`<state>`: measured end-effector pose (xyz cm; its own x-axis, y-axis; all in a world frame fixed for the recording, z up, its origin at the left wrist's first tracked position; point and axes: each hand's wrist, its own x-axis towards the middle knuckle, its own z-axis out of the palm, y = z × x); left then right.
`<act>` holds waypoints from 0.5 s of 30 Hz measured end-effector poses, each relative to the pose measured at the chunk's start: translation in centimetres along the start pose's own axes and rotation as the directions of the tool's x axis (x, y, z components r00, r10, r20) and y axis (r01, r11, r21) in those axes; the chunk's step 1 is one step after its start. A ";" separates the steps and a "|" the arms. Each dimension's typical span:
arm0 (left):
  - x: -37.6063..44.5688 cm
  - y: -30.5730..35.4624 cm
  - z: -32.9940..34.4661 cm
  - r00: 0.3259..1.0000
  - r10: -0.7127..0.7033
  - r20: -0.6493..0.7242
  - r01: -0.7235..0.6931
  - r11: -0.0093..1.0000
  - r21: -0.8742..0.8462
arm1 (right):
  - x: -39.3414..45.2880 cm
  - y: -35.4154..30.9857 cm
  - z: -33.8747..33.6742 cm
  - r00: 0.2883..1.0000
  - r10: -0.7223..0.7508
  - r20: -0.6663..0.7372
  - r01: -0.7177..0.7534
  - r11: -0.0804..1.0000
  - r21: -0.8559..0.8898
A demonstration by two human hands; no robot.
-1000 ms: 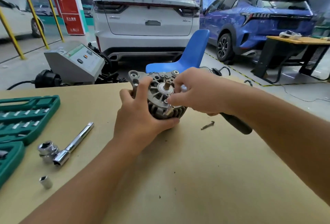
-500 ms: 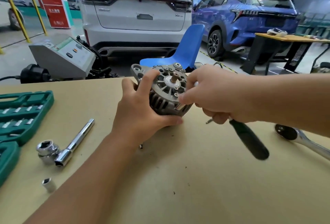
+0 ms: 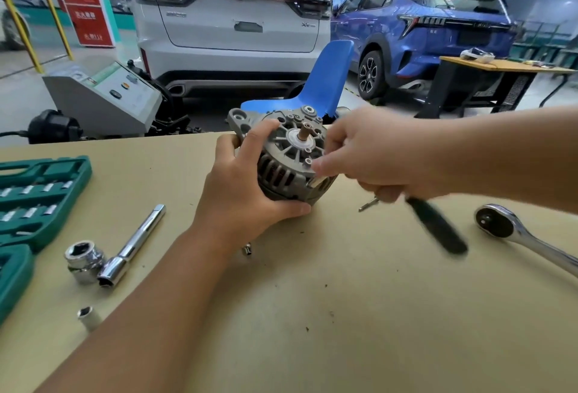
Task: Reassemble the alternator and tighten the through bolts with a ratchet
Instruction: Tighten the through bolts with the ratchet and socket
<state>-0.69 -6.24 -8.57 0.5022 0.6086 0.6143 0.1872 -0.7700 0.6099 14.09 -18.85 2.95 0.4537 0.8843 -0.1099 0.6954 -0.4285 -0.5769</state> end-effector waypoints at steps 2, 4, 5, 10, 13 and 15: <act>0.1 -0.2 0.0 1.000 -0.003 -0.007 0.003 1.000 -0.009 | -0.8 -0.1 0.7 0.969 0.223 0.104 -0.246 0.875 0.417; 0.1 -0.3 -0.1 1.000 -0.002 -0.002 0.002 1.000 -0.012 | -0.8 0.4 -0.2 0.998 0.056 0.023 -0.057 0.996 0.062; 0.1 -0.4 -0.1 1.000 0.002 0.004 -0.002 1.000 -0.011 | -0.9 0.3 -0.5 0.989 -0.147 -0.005 0.139 0.945 -0.296; 0.3 -0.7 0.0 0.999 0.044 0.031 -0.044 0.999 0.004 | -1.6 -1.7 -1.4 0.681 -0.567 0.464 0.585 0.040 -0.810; 0.5 -1.2 -0.3 0.996 0.076 0.054 -0.075 0.997 -0.014 | -1.2 -2.3 -1.4 0.684 -0.549 0.480 0.555 -0.036 -0.831; 0.5 -1.6 -0.5 0.994 0.090 0.068 -0.090 0.996 -0.012 | -1.1 -2.4 -0.9 0.780 -0.530 0.333 0.493 0.192 -0.849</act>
<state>-1.16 -4.60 -8.92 0.5735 0.5220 0.6313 0.1309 -0.8191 0.5585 12.44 -18.96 5.13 -0.2006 0.9784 -0.0495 0.8300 0.1966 0.5219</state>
